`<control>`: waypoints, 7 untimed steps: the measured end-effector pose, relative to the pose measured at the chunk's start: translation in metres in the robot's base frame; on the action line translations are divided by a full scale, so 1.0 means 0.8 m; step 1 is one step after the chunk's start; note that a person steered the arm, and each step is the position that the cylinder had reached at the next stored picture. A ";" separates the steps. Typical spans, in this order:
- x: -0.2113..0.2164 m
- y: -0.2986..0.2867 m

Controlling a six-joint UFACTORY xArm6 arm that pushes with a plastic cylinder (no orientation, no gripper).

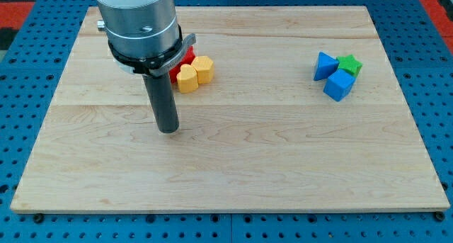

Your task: Slide the green circle slightly right

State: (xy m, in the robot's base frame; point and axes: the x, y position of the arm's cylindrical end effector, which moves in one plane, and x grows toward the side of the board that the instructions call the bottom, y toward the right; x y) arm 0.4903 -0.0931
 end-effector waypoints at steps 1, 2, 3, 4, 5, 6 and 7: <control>0.001 0.008; 0.003 0.017; 0.003 0.021; 0.007 0.021; 0.007 0.021; 0.005 0.016; 0.006 -0.004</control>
State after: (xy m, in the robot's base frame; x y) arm 0.4953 -0.0964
